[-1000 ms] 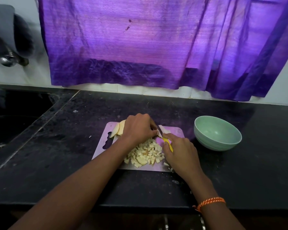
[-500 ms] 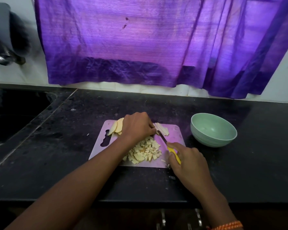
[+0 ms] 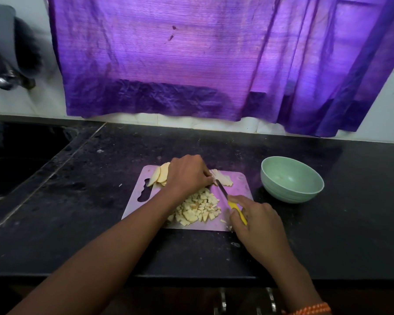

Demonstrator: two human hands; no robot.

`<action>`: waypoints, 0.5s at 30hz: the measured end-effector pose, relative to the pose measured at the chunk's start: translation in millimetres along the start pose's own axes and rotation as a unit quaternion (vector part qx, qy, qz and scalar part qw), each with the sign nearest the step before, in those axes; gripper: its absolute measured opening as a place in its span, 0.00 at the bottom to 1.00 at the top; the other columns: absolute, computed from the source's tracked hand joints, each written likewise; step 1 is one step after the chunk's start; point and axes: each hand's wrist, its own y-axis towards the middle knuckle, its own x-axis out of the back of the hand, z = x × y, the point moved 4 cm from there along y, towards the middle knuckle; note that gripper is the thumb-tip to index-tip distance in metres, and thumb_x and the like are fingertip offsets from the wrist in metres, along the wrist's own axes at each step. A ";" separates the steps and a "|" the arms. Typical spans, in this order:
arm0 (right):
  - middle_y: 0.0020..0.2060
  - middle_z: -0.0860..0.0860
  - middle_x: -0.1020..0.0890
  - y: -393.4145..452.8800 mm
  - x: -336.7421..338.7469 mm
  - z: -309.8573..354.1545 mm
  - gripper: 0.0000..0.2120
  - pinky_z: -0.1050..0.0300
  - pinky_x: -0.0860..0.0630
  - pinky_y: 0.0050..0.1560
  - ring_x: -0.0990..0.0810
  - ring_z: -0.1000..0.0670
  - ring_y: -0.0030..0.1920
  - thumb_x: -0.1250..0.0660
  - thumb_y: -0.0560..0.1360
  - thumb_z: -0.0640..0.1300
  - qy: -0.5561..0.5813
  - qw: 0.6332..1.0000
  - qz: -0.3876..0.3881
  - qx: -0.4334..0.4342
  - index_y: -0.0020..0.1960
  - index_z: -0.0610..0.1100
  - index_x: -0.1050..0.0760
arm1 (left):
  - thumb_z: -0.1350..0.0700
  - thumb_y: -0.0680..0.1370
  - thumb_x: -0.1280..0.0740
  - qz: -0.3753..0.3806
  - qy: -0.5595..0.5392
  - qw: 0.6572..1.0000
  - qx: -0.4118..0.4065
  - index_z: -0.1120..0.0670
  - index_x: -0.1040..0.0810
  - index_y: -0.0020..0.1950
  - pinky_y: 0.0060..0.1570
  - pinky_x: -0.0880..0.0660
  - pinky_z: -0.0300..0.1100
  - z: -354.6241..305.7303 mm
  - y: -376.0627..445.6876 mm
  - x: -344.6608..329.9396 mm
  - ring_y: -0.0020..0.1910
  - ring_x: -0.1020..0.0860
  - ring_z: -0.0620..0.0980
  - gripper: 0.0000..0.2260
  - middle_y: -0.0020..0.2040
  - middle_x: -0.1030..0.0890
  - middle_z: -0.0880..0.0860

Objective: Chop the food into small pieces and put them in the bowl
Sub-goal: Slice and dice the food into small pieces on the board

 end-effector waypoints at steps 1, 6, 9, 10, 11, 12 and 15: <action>0.40 0.51 0.19 6.0 -1.5 1.7 0.20 0.52 0.27 0.40 0.23 0.50 0.41 0.41 0.80 0.58 -0.003 1.000 -0.001 0.000 0.70 0.58 0.24 | 0.37 0.76 0.25 -0.002 -0.001 1.000 0.000 0.43 0.10 0.49 0.38 0.30 0.43 0.1 0.2 0.2 0.39 0.19 0.44 0.12 0.44 0.12 0.43; 0.42 0.47 0.15 27.0 -5.4 -7.6 0.22 0.47 0.20 0.46 0.19 0.43 0.44 0.41 0.76 0.57 0.030 0.998 -0.042 -0.028 0.68 0.57 0.22 | 0.38 0.77 0.25 -0.025 0.002 0.999 -0.024 0.42 0.10 0.51 0.38 0.29 0.42 0.2 -0.8 3.9 0.39 0.19 0.43 0.11 0.44 0.12 0.42; 0.44 0.45 0.15 28.7 -3.5 -16.8 0.22 0.45 0.20 0.47 0.19 0.41 0.44 0.41 0.77 0.55 0.027 0.994 -0.093 -0.050 0.68 0.54 0.23 | 0.41 0.78 0.25 -0.049 0.003 0.997 -0.059 0.43 0.10 0.52 0.40 0.26 0.40 -4.3 -3.3 8.0 0.39 0.18 0.43 0.09 0.44 0.12 0.41; 0.44 0.45 0.15 28.2 -3.3 -17.3 0.21 0.45 0.20 0.47 0.19 0.40 0.45 0.41 0.78 0.54 0.020 0.993 -0.103 -0.054 0.69 0.53 0.23 | 0.41 0.78 0.25 -0.058 0.006 0.996 -0.070 0.43 0.10 0.52 0.41 0.25 0.39 -6.3 -4.4 9.5 0.40 0.18 0.43 0.08 0.44 0.12 0.41; 0.44 0.44 0.15 27.8 -3.5 -16.3 0.21 0.45 0.20 0.47 0.19 0.39 0.45 0.40 0.79 0.53 0.008 0.993 -0.105 -0.056 0.69 0.52 0.23 | 0.42 0.78 0.24 -0.064 0.005 0.995 -0.080 0.43 0.10 0.51 0.43 0.25 0.39 -8.3 -5.2 10.3 0.41 0.18 0.42 0.08 0.44 0.12 0.41; 0.44 0.43 0.15 27.7 -4.1 -14.4 0.20 0.46 0.21 0.45 0.19 0.38 0.45 0.39 0.79 0.52 -0.007 0.993 -0.102 -0.054 0.70 0.53 0.23 | 0.42 0.78 0.24 -0.067 0.002 0.994 -0.088 0.43 0.10 0.51 0.45 0.25 0.39 -10.5 -5.7 10.1 0.41 0.17 0.42 0.07 0.44 0.12 0.40; 0.40 0.41 0.18 27.5 -4.2 -7.0 0.20 0.49 0.31 0.39 0.20 0.37 0.42 0.39 0.81 0.50 -0.078 0.992 -0.086 -0.043 0.72 0.55 0.26 | 0.41 0.78 0.25 -0.062 0.007 0.993 -0.103 0.43 0.10 0.50 0.50 0.23 0.42 -17.7 -6.0 9.6 0.43 0.17 0.43 0.08 0.44 0.12 0.41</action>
